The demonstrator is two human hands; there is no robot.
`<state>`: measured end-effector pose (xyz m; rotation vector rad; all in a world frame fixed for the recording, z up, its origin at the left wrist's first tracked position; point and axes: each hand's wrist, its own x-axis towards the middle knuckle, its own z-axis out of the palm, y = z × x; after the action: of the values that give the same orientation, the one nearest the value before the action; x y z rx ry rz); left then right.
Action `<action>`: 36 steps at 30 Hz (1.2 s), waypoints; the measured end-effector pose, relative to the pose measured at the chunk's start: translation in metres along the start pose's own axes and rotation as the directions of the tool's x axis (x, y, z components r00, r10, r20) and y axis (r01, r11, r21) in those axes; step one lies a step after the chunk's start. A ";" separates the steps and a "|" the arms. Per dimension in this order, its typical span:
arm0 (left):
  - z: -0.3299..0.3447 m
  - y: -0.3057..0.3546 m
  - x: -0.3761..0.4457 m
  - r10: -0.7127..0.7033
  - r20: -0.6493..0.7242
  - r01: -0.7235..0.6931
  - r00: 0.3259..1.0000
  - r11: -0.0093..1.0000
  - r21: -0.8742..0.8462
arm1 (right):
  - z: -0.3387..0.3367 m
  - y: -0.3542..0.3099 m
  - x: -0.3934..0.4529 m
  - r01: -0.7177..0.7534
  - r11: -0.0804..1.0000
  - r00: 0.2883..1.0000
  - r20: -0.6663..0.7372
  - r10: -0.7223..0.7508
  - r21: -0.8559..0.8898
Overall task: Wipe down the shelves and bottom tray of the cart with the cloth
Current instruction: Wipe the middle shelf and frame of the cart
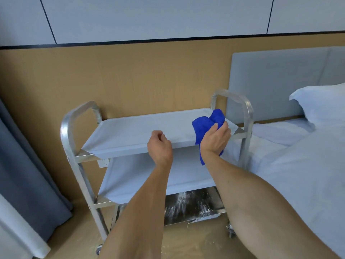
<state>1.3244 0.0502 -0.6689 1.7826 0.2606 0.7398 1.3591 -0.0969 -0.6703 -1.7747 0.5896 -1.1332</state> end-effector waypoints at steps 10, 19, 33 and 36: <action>0.032 -0.034 0.006 0.276 0.398 -0.482 0.875 0.581 0.656 | -0.001 0.060 0.078 -0.022 0.994 0.988 0.152 0.039 -0.110; 0.036 -0.051 0.014 0.273 0.457 -0.531 0.847 0.495 0.688 | 0.028 0.066 0.049 0.113 0.983 0.992 0.064 -0.105 -0.142; -0.019 -0.070 0.025 0.386 0.441 -0.585 0.810 0.494 0.644 | 0.024 0.041 0.066 0.064 0.789 0.934 0.315 0.168 -0.611; -0.026 -0.080 0.033 0.410 0.417 -0.582 0.811 0.504 0.638 | 0.031 0.036 0.072 0.176 0.849 0.970 0.233 -0.065 -0.498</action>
<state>1.3490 0.1153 -0.7263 2.7978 -0.1627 0.9093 1.4228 -0.1556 -0.6753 -2.3916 0.7065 -0.9012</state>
